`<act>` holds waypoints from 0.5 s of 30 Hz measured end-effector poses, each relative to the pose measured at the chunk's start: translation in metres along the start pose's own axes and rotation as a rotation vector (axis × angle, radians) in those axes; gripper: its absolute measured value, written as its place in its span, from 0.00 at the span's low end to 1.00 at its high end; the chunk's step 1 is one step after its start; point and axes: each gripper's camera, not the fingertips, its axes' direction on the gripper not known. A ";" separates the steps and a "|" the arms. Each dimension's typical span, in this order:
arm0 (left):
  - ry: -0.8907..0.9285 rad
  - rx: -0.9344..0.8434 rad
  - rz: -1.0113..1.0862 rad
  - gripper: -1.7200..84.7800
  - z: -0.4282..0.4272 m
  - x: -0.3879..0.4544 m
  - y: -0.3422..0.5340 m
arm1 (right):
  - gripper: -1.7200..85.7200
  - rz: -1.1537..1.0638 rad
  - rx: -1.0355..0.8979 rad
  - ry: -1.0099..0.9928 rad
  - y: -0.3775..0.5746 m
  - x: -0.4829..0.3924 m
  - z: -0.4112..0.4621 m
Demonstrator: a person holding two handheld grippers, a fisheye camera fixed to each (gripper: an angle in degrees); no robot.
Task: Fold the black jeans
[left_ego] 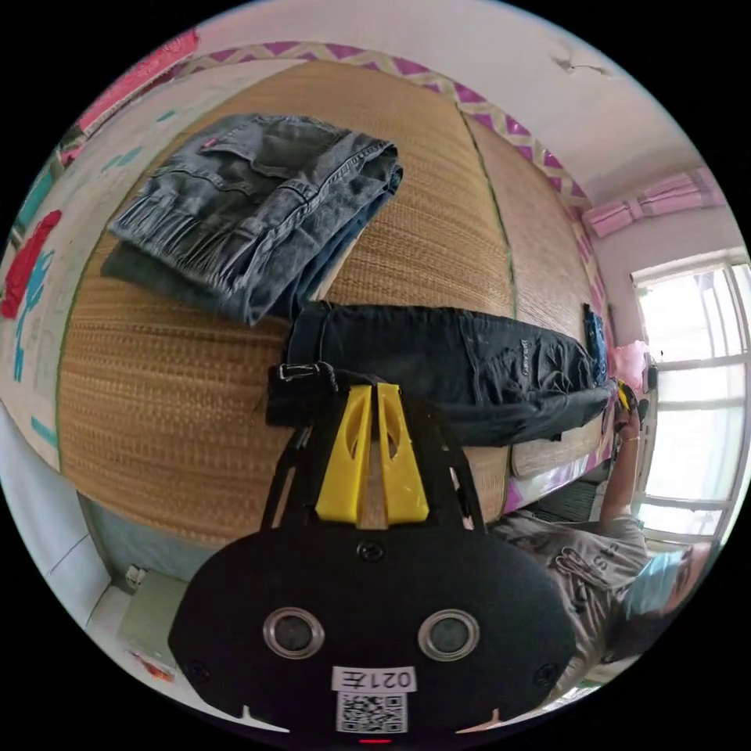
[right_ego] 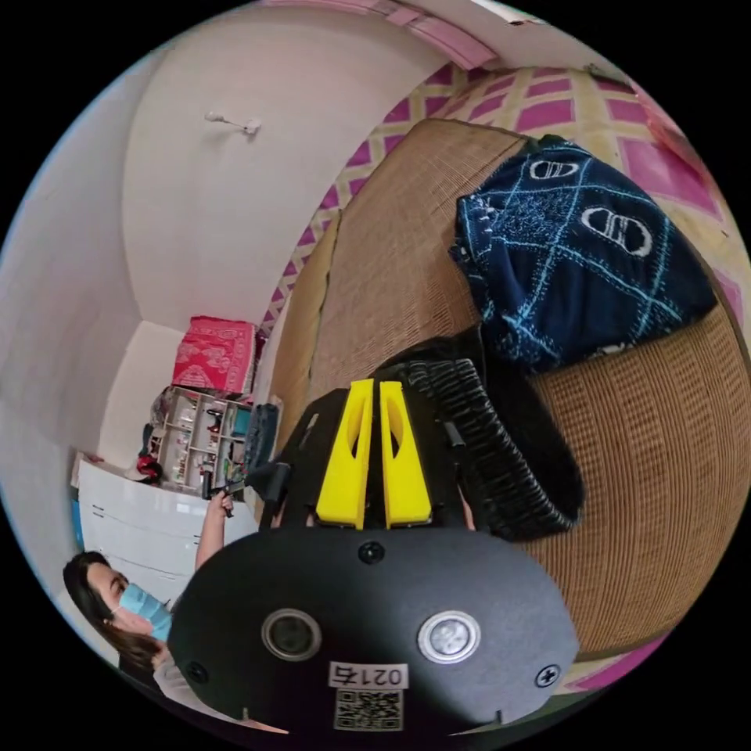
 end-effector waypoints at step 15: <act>-0.003 -0.068 -0.044 0.01 0.074 -0.028 -0.118 | 0.03 0.061 -0.044 -0.044 -0.073 0.028 0.120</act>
